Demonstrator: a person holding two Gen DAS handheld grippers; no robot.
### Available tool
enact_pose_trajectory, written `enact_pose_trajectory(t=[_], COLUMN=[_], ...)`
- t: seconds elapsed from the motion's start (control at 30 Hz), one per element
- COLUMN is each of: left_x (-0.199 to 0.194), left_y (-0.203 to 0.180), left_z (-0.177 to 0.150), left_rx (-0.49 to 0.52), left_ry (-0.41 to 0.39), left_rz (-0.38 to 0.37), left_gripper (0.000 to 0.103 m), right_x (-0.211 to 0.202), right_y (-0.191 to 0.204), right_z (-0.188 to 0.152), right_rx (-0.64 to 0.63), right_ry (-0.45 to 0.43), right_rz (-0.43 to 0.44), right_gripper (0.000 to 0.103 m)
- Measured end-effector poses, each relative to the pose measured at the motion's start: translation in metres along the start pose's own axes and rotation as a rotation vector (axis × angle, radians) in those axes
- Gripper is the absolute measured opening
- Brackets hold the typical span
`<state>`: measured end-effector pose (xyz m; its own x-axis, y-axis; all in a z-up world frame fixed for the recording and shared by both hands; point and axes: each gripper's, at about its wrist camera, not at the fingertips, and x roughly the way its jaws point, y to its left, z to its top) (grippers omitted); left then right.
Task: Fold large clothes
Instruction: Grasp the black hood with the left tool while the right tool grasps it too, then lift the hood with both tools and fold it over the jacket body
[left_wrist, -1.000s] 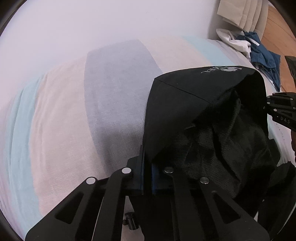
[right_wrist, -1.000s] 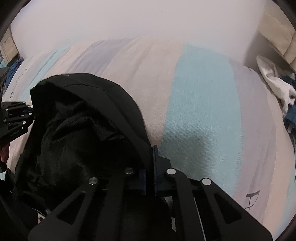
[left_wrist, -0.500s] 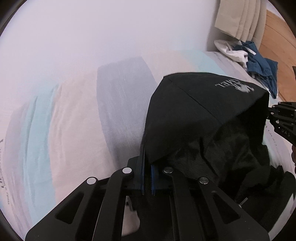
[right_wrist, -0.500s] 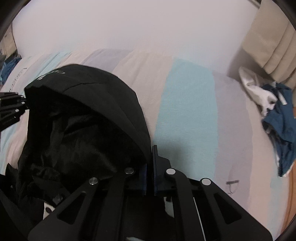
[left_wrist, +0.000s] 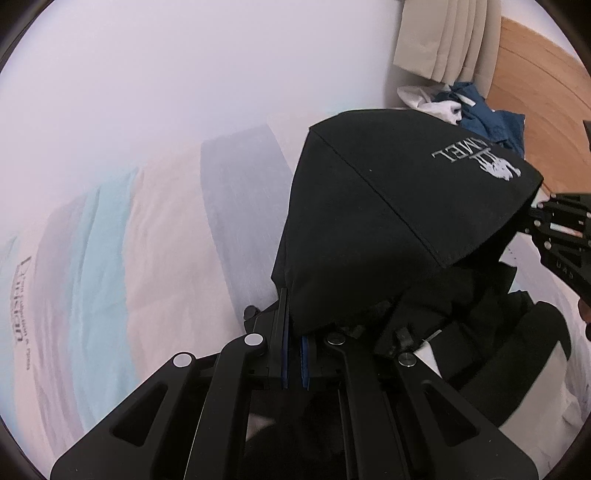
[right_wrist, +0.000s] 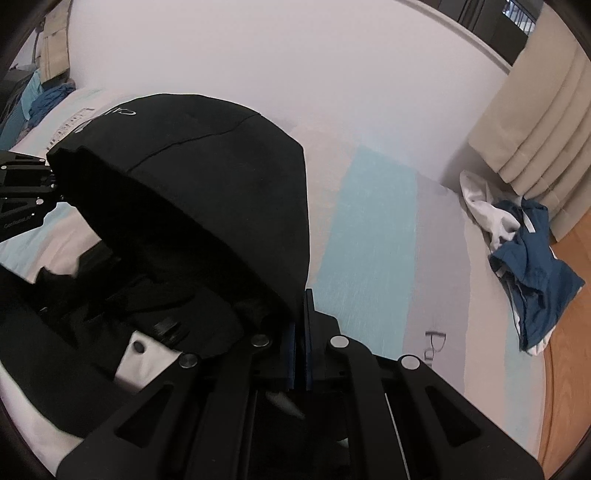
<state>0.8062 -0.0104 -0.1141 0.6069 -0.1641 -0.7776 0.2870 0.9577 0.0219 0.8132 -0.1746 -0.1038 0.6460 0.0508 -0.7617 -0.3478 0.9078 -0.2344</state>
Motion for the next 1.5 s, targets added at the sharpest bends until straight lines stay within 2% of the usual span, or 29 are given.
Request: enact_pose_trajectory(t=[0.33, 0.77, 0.93, 1.03, 1.23, 1.5], left_x=[-0.055, -0.102, -0.109, -0.116, -0.120, -0.110], left_y=[-0.024, -0.048, -0.060, -0.068, -0.089, -0.102], left_z=[-0.026, -0.083, -0.100, -0.112, -0.136, -0.167], left_rx=[-0.009, -0.072, -0.093, -0.110, -0.136, -0.154], left_ry=[-0.030, -0.069, -0.078, -0.103, -0.126, -0.102], left_rz=[0.009, 0.056, 0.069, 0.124, 0.183, 0.187], left_gripper=[0.003, 0.003, 0.003, 0.003, 0.003, 0.004], right_x=[-0.057, -0.108, -0.115, -0.120, -0.127, -0.115], right_y=[0.022, 0.037, 0.041, 0.047, 0.061, 0.070], right_z=[-0.029, -0.079, -0.097, -0.110, -0.138, -0.175], right_rx=[0.010, 0.003, 0.024, 0.025, 0.011, 0.061], right_ry=[-0.010, -0.016, -0.006, -0.004, -0.010, 0.044], right_rz=[0.010, 0.019, 0.029, 0.028, 0.024, 0.038], right_gripper=[0.002, 0.002, 0.002, 0.002, 0.002, 0.002])
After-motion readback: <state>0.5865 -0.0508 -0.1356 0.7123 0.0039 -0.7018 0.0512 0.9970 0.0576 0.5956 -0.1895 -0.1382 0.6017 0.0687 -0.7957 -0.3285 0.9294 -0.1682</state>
